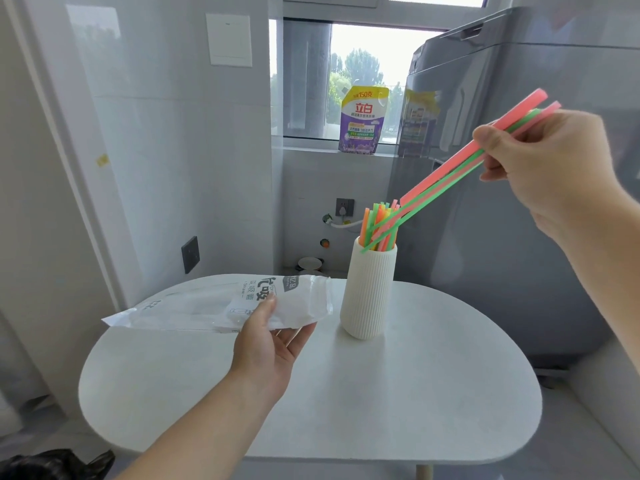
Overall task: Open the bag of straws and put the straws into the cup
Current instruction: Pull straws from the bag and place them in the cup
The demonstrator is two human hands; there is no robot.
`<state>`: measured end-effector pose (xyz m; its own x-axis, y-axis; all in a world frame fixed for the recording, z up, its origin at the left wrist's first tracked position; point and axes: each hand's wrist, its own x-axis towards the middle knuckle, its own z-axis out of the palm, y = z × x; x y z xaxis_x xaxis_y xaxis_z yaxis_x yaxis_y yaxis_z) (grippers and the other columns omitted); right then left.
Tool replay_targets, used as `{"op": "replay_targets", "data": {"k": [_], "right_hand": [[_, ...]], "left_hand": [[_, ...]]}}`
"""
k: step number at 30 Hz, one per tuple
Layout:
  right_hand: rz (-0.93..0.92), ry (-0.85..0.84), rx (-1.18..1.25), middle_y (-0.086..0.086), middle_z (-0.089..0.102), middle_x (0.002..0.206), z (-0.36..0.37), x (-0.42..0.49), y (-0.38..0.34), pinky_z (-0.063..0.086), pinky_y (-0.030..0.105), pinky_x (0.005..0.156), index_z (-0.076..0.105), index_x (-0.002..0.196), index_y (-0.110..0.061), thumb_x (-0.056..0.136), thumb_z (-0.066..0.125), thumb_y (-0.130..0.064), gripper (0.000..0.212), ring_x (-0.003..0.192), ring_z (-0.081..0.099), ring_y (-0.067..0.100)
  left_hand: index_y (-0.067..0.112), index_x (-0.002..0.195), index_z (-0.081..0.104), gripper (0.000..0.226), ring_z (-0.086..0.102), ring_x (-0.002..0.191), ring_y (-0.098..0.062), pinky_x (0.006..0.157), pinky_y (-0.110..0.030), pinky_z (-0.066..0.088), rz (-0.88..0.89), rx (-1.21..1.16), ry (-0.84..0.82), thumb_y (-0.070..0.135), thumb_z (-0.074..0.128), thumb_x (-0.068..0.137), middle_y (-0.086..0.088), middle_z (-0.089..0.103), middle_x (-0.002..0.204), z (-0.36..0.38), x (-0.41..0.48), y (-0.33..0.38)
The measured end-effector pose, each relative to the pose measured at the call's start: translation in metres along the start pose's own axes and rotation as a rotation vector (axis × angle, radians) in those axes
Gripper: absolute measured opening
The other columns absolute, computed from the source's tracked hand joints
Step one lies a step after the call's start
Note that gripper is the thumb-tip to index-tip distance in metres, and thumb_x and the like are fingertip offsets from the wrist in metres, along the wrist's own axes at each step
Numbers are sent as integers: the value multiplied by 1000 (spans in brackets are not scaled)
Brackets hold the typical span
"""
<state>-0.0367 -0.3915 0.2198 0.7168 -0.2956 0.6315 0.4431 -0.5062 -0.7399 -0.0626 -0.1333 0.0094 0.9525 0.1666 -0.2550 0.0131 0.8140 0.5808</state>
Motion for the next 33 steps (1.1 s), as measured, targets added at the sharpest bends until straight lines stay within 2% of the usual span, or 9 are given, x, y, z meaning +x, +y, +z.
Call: {"op": "replay_targets", "data": {"k": [4,10,14,16,20,24,29,33], "right_hand": [[-36,-5,-31,0,67,72,-4,5,-5,59,18,59,73,91,-12,90,74,-27,16,48,64,3],[-109,-46,-120,3,71,78,-8,7,-8,61,22,68,76,96,-10,90,73,-28,20,51,66,3],[-167,-159,-171,6,75,82,-5,0,-11,63,34,76,77,94,-19,91,72,-29,12,68,73,18],[-200,-210,-196,4,74,82,-4,-6,-13,62,27,73,76,94,-22,92,71,-28,8,71,73,21],[-235,-307,-238,1,75,82,1,-13,-10,61,36,80,76,95,-23,91,72,-27,7,69,73,19],[-233,-364,-261,-6,74,83,9,-10,-3,61,29,78,75,94,-27,91,71,-27,5,66,72,12],[-239,-302,-249,3,75,83,9,2,-4,61,43,83,77,97,-18,91,71,-29,14,74,74,24],[-256,-256,-221,2,74,82,3,7,-9,61,43,83,76,97,-22,91,72,-29,10,74,74,27]], "left_hand": [[15,131,61,34,77,90,-23,69,-38,65,3,1,4,18,63,98,-10,77,114,-1,0,1],[15,134,60,37,78,90,-24,68,-38,65,-4,-3,-1,18,63,97,-11,76,117,-1,-1,1],[16,133,60,36,78,88,-23,68,-38,65,-5,0,-6,18,63,98,-10,77,113,1,-2,0],[16,133,60,35,78,88,-23,67,-38,65,-6,4,-11,18,63,98,-10,77,111,1,-2,0],[15,132,61,34,78,88,-23,68,-38,65,-5,11,-20,17,62,98,-9,78,109,0,-3,0],[14,129,62,31,77,88,-23,69,-38,65,-8,22,-27,18,61,98,-9,78,107,0,-3,0],[15,130,61,32,78,88,-23,67,-38,64,-13,18,-27,17,61,98,-10,78,108,1,-2,0],[15,130,62,31,78,85,-22,65,-37,64,-6,18,-28,17,61,98,-8,79,103,0,-1,0]]}}
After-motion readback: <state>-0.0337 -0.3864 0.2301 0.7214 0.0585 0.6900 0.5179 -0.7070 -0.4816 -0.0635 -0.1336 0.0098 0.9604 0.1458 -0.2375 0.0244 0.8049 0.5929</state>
